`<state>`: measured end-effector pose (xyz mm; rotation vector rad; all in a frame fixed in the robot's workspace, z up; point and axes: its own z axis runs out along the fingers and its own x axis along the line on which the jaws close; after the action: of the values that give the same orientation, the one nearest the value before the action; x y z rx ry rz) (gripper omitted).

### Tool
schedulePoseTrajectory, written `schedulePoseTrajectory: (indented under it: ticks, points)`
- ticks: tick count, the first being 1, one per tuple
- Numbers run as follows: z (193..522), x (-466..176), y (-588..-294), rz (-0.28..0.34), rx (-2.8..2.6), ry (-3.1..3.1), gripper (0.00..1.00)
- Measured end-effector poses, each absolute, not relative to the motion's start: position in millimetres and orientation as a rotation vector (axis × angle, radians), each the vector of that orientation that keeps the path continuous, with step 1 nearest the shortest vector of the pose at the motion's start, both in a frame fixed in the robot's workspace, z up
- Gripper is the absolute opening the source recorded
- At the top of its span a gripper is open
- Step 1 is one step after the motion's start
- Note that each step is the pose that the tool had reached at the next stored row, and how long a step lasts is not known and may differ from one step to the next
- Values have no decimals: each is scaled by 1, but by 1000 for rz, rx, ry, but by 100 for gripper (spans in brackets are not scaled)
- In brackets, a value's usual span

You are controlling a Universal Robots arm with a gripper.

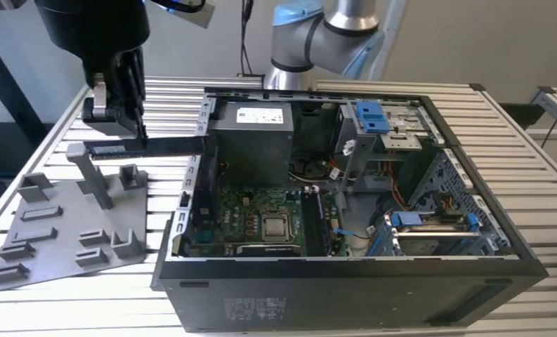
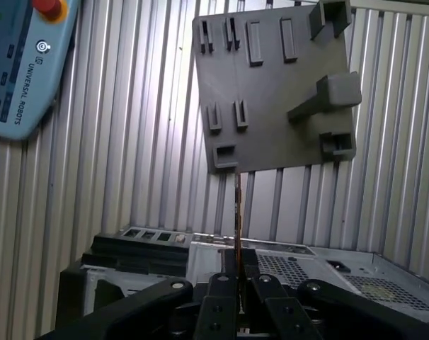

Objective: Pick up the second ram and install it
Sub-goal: 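Pick up the second ram and move it above second insertion slot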

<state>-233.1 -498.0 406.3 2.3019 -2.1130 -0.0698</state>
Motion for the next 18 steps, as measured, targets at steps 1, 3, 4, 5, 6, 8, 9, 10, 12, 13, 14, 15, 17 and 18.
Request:
schedulePoseTrajectory:
  ticks: [1, 3, 4, 5, 6, 8, 9, 10, 12, 13, 14, 15, 17, 18]
  points:
    - [406, -230, -498, -70, 2302, -2113, 14]
    - [406, -224, -498, -69, 2302, -2113, 14]
    - [406, -221, -498, -69, 2302, -2113, 14]
    - [406, -218, -498, -69, 2301, -2113, 14]
    - [406, -214, -498, -69, 2301, -2113, 14]
    - [406, -207, -498, -68, 2301, -2112, 14]
    - [406, -203, -498, -68, 2301, -2112, 14]
    - [406, -200, -498, -68, 2301, -2112, 14]
    - [406, -193, -498, -68, 2301, -2112, 14]
    - [406, -190, -497, -67, 2300, -2112, 14]
    - [406, -187, -497, -67, 2300, -2112, 14]
    - [406, -184, -497, -67, 2300, -2112, 14]
    - [406, -178, -497, -66, 2300, -2112, 14]
    - [406, -174, -497, -66, 2300, -2111, 14]
